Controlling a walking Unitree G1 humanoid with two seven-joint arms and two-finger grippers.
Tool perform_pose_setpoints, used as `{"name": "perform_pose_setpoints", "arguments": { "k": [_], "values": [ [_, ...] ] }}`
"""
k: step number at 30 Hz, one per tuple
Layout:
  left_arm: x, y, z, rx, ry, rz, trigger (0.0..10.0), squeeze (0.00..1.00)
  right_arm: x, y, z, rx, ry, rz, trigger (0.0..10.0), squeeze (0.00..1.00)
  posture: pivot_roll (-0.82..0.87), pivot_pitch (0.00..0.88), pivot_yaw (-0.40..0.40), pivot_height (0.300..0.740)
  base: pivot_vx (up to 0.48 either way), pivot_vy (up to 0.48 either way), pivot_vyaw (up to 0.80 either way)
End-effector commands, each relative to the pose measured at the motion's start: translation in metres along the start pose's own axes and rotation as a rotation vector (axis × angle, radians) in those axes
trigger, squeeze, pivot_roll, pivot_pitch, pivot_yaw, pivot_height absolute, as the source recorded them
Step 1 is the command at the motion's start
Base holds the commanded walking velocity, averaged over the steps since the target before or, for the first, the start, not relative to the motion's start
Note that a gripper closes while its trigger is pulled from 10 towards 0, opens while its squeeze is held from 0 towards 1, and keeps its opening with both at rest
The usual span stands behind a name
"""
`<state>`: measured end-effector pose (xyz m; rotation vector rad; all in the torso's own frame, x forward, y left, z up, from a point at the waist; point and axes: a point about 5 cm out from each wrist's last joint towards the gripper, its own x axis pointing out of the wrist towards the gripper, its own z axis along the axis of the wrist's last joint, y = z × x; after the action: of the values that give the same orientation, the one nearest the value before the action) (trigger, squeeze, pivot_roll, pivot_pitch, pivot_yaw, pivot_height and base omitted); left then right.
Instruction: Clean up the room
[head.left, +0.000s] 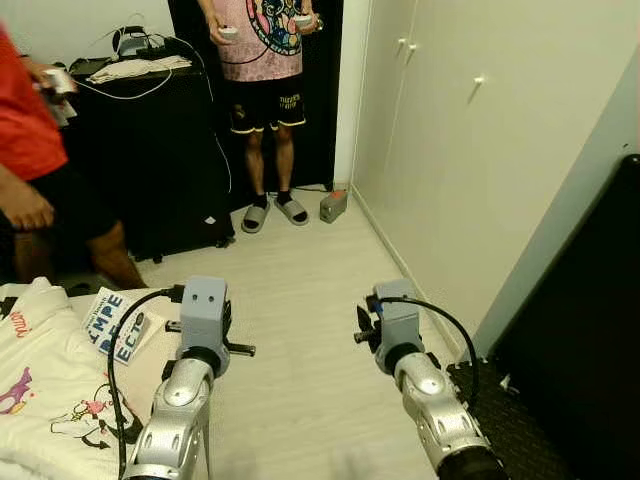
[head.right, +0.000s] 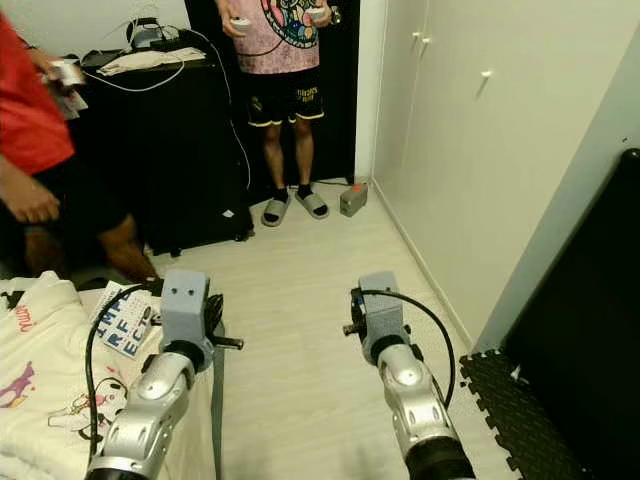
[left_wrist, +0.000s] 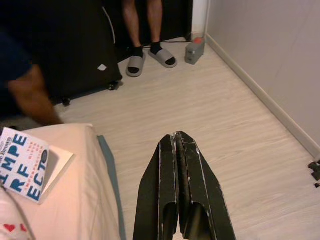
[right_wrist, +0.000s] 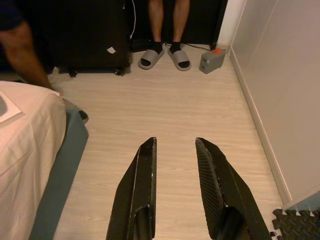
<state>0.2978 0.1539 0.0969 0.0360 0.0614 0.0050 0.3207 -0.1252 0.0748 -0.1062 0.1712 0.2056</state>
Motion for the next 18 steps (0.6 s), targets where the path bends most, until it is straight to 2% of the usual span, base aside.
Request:
{"name": "perform_pose_setpoints", "arguments": {
  "k": [1,2,4,7,10,11,12,13,15,17,18],
  "values": [
    [-0.002,0.001,-0.007,0.023,0.038,0.001,10.0,0.0,-0.002,-0.004,-0.004,0.029,0.031,-0.02,10.0,0.0,-0.04,0.074,0.017,0.74,0.0,0.0,0.0],
    [-0.002,0.0,-0.007,0.049,0.034,0.0,10.0,0.0,-0.003,-0.006,-0.006,0.032,0.043,-0.033,10.0,0.0,-0.03,0.064,0.0,0.74,0.0,0.0,0.0],
    [-0.002,0.0,-0.007,0.049,0.034,0.0,10.0,0.0,-0.003,-0.006,-0.006,0.032,0.043,-0.033,10.0,0.0,-0.03,0.064,0.0,0.74,0.0,0.0,0.0],
    [-0.005,0.019,-0.012,0.02,0.039,0.088,10.0,0.0,-0.002,-0.009,-0.011,0.051,0.07,-0.045,10.0,0.0,-0.03,0.07,0.018,0.74,0.0,0.0,0.0],
    [-0.005,0.024,-0.012,0.001,0.041,0.107,10.0,0.0,-0.002,-0.013,-0.008,0.058,0.06,-0.07,10.0,0.0,-0.03,0.07,0.018,0.74,0.0,0.0,0.0],
    [-0.007,0.035,-0.013,0.006,0.028,0.138,10.0,0.0,-0.005,-0.032,-0.003,0.059,0.004,-0.186,10.0,0.0,-0.03,0.054,0.005,0.74,0.0,0.0,0.0],
    [-0.007,0.035,-0.013,0.006,0.028,0.138,10.0,0.0,-0.005,-0.032,-0.003,0.059,0.004,-0.186,10.0,0.0,-0.03,0.054,0.005,0.74,0.0,0.0,0.0],
    [-0.008,0.041,-0.013,0.004,0.022,0.156,10.0,0.0,-0.009,-0.042,-0.005,0.081,-0.013,-0.246,10.0,0.0,-0.03,0.049,-0.004,0.74,0.0,0.0,0.0],
    [-0.011,0.048,-0.015,-0.012,0.031,0.183,10.0,0.0,-0.016,-0.053,-0.011,0.094,-0.017,-0.311,10.0,0.0,-0.03,0.052,0.014,0.74,0.0,0.0,0.0],
    [-0.014,0.048,-0.017,-0.044,0.041,0.183,10.0,0.0,-0.021,-0.058,-0.015,0.099,-0.008,-0.328,10.0,0.0,-0.04,0.052,0.02,0.74,0.0,0.0,0.0],
    [-0.015,0.04,-0.019,-0.04,0.05,0.151,10.0,0.0,-0.025,-0.06,-0.017,0.106,-0.006,-0.327,10.0,0.0,-0.04,0.052,0.017,0.74,0.0,0.0,0.0]
  ]
}}
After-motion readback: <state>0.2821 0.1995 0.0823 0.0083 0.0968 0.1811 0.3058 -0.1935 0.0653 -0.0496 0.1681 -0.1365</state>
